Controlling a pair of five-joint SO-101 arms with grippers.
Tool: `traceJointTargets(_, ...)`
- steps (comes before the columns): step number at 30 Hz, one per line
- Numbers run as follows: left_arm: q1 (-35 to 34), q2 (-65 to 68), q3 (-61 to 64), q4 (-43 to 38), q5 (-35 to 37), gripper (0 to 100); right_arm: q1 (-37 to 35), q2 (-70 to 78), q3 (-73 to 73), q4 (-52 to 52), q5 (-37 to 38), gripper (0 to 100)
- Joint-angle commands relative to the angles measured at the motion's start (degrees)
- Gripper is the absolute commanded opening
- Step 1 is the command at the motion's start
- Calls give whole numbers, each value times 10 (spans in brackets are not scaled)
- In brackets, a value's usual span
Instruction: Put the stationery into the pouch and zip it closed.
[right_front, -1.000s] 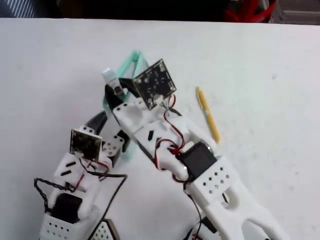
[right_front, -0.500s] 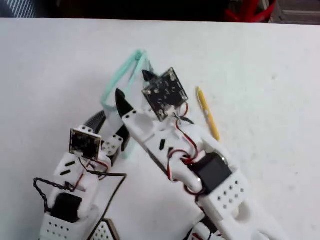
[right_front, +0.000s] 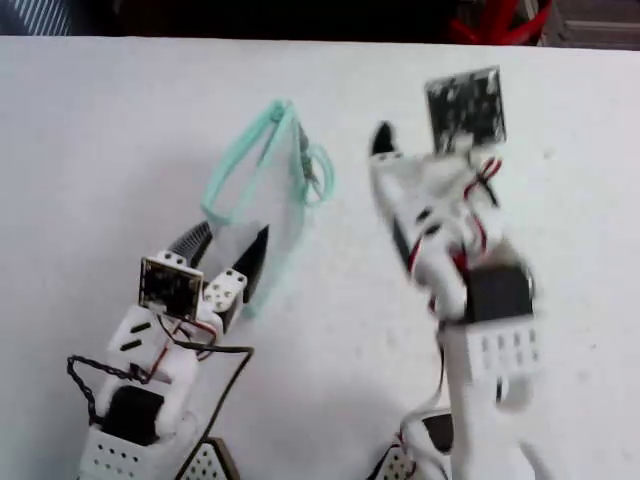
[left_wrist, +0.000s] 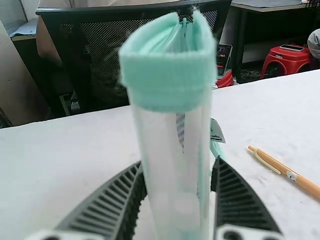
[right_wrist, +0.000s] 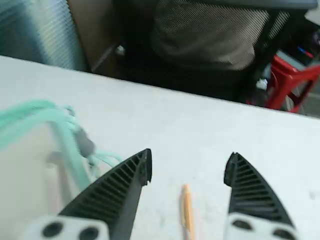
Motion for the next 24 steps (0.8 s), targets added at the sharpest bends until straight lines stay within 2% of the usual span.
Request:
traceJointTargets(1, -4, -4, -4, -3, 3, 210, 44, 109, -28, 1, 56, 198)
traceJointTargets(4, -4, -4, -4, -3, 3, 210, 45, 212, -39, -8, 78, 148)
traceJointTargets(10, -4, -4, -4, -2, 3, 210, 44, 429, -144, -7, 76, 193)
traceJointTargets(15, -4, -4, -4, -2, 3, 210, 41, 590, -240, 14, 76, 172)
traceJointTargets(24, -3, -4, -4, -4, 2, 210, 42, 716, -344, 70, 80, 149)
